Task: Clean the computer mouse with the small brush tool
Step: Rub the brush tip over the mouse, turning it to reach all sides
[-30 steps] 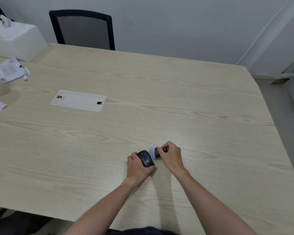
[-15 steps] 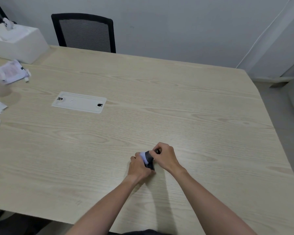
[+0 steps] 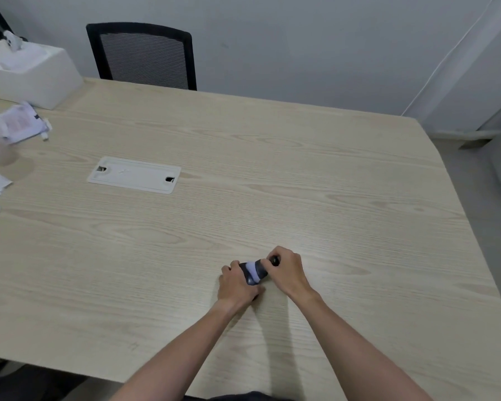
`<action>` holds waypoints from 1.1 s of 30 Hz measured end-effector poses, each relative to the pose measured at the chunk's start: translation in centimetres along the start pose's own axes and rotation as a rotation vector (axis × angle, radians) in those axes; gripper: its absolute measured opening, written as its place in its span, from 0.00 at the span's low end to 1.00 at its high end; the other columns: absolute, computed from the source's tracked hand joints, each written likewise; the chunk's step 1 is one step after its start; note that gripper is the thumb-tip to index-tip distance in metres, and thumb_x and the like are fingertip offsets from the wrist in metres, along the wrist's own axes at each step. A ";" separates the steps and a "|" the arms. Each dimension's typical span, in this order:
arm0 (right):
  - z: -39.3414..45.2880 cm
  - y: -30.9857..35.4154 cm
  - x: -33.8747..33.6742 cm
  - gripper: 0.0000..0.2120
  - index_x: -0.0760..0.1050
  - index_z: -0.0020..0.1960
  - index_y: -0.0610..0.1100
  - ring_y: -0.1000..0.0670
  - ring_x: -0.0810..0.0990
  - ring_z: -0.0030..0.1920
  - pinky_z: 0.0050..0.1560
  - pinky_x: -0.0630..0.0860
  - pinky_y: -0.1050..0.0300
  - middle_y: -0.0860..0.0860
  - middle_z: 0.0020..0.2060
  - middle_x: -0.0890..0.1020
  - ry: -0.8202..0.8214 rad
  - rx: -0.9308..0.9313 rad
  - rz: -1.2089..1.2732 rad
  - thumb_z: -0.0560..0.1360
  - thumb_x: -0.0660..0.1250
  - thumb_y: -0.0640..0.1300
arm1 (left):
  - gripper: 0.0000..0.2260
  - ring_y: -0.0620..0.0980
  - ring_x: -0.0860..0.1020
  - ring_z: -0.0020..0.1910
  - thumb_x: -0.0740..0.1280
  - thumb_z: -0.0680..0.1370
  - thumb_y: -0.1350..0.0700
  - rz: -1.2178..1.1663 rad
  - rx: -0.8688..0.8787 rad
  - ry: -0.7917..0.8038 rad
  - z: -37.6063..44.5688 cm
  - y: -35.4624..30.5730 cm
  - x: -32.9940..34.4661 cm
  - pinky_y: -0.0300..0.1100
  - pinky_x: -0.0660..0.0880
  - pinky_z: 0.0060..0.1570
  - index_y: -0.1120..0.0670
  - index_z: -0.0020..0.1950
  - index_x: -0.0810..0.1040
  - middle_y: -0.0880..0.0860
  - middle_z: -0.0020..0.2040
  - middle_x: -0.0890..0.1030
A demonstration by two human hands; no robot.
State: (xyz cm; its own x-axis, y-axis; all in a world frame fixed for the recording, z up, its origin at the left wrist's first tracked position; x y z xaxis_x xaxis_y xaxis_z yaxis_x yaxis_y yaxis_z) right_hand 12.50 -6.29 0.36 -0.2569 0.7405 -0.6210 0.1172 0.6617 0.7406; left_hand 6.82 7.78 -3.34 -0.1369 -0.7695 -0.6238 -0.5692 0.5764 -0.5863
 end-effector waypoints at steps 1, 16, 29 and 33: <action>0.2 -0.3 -0.1 0.06 0.77 0.41 0.42 0.52 0.77 0.37 0.35 0.71 0.64 0.51 0.36 0.80 -0.014 0.001 -0.037 0.75 0.68 0.42 | 0.35 0.56 0.73 0.58 0.78 0.63 0.46 -0.007 -0.003 -0.020 0.0 0.1 -0.1 0.43 0.73 0.51 0.57 0.63 0.68 0.54 0.57 0.70; 2.2 1.7 -0.2 0.06 0.75 0.42 0.39 0.50 0.76 0.38 0.37 0.74 0.57 0.48 0.39 0.80 0.004 -0.055 -0.126 0.76 0.66 0.41 | 0.26 0.49 0.76 0.40 0.80 0.55 0.44 -0.069 -0.017 -0.031 0.0 0.8 -0.2 0.37 0.67 0.31 0.54 0.44 0.73 0.52 0.44 0.78; 2.7 1.7 0.3 0.06 0.77 0.43 0.40 0.48 0.79 0.41 0.40 0.77 0.54 0.47 0.40 0.81 0.069 -0.065 -0.122 0.76 0.66 0.42 | 0.21 0.46 0.76 0.33 0.83 0.59 0.50 -0.106 -0.022 -0.006 -0.6 0.3 -0.7 0.34 0.66 0.28 0.56 0.41 0.76 0.51 0.38 0.79; 2.0 1.1 0.7 0.06 0.78 0.44 0.41 0.50 0.79 0.42 0.39 0.74 0.60 0.48 0.41 0.82 0.114 -0.043 -0.081 0.76 0.68 0.43 | 0.21 0.45 0.77 0.35 0.83 0.59 0.51 -0.111 -0.015 0.008 -0.7 0.0 -0.9 0.33 0.66 0.29 0.55 0.43 0.76 0.50 0.40 0.80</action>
State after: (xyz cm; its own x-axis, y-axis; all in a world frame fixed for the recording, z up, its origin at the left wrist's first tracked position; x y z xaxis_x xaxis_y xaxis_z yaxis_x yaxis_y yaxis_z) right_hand 14.40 -4.81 0.19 -0.3713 0.6648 -0.6482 0.0505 0.7115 0.7009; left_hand 6.40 8.25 -2.45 -0.0788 -0.8307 -0.5512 -0.5930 0.4835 -0.6438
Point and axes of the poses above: each hand's wrist, its own z-axis towards the middle knuckle, its own x-axis out of the palm, y = z × x, the point moved 5 cm from there along z, towards the middle knuckle
